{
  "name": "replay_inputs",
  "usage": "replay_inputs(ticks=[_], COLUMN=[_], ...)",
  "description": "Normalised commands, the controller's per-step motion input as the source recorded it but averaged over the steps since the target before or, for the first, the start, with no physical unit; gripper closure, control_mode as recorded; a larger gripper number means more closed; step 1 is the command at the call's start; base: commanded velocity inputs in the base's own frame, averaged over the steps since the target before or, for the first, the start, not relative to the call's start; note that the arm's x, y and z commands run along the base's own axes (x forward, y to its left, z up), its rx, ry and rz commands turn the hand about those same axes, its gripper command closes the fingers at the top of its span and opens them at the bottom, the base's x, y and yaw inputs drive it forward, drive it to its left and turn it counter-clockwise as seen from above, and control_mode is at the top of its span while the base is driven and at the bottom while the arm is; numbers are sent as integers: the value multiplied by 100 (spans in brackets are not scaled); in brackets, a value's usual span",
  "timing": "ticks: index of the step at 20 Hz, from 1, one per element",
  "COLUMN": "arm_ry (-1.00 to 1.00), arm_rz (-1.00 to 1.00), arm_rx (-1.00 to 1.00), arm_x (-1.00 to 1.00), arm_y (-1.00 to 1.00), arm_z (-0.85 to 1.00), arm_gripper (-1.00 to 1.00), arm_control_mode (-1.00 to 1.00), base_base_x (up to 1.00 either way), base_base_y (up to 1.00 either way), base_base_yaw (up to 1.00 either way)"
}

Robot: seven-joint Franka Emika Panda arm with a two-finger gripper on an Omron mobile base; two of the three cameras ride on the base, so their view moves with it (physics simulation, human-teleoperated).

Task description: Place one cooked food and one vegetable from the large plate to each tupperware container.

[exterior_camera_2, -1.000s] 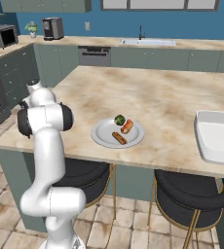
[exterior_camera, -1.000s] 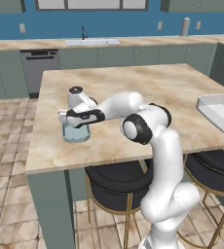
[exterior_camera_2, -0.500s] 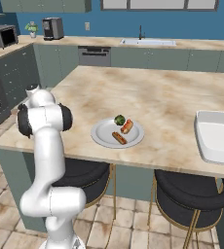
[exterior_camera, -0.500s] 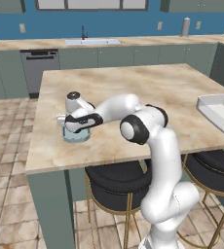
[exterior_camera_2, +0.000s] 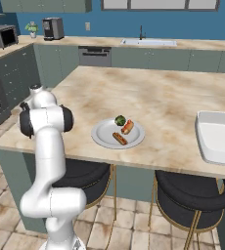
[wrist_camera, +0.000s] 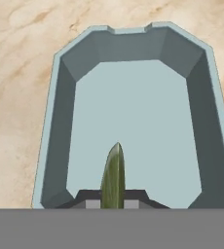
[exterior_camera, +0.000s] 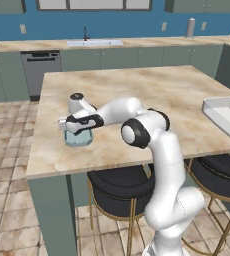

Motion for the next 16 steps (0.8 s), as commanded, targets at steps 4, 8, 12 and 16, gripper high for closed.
replay_inputs(ticks=[4,8,12,16], arm_ry=[1,1,0,0], arm_rz=[7,4,2,0], arm_rx=[0,0,0,0], arm_x=[2,0,0,-3], arm_y=[2,1,0,0], arm_z=[-13,-10,0,5], arm_gripper=[100,-100,-100,-100], arm_control_mode=[-100,-100,-100,-100], base_base_x=[0,0,0,0], base_base_y=[0,0,0,0], base_base_yaw=[0,0,0,0])
